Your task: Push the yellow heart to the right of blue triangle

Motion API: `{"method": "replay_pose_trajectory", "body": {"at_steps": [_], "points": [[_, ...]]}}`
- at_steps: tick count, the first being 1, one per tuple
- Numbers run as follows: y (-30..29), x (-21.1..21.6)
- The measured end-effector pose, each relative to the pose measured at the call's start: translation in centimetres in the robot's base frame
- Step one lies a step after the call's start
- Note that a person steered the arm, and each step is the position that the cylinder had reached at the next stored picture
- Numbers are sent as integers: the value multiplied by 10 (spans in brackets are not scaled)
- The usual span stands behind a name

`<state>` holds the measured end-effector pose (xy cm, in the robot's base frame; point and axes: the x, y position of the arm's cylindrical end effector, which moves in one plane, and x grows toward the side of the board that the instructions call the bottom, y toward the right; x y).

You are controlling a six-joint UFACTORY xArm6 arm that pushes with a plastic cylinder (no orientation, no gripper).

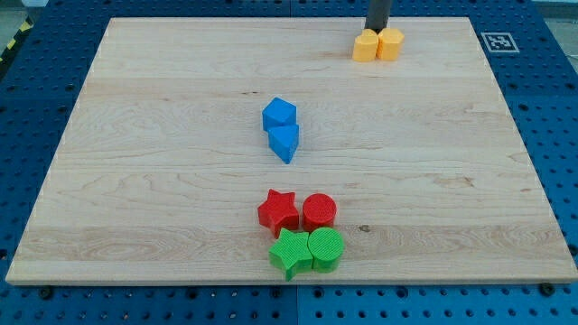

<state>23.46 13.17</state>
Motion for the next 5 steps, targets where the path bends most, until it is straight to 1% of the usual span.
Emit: {"method": "replay_pose_trajectory", "body": {"at_steps": [1,2,5], "points": [[-11,6],[-16,37],[-15,36]]}}
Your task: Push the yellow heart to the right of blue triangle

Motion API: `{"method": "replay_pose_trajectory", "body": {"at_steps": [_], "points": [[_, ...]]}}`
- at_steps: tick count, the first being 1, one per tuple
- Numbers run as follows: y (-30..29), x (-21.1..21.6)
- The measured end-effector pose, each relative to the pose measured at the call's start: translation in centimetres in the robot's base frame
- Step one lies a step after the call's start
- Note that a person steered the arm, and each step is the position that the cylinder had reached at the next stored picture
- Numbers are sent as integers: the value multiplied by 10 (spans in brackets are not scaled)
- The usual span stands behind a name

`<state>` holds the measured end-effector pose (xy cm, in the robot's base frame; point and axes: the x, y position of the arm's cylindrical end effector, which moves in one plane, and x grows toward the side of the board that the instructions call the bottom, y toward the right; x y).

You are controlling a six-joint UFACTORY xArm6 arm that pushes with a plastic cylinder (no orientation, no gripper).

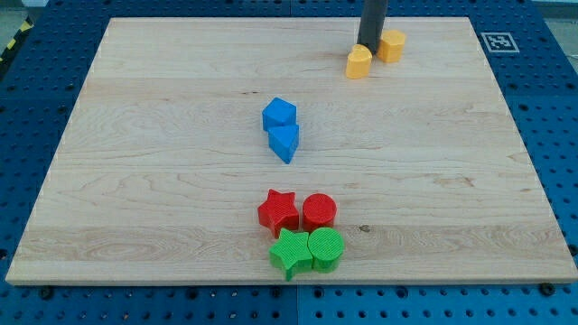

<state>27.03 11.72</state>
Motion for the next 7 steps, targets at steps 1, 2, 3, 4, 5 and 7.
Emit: {"method": "replay_pose_trajectory", "body": {"at_steps": [1,2,3,4,5,7], "points": [[1,10],[-19,36],[-31,42],[-61,29],[-53,48],[-46,79]]}}
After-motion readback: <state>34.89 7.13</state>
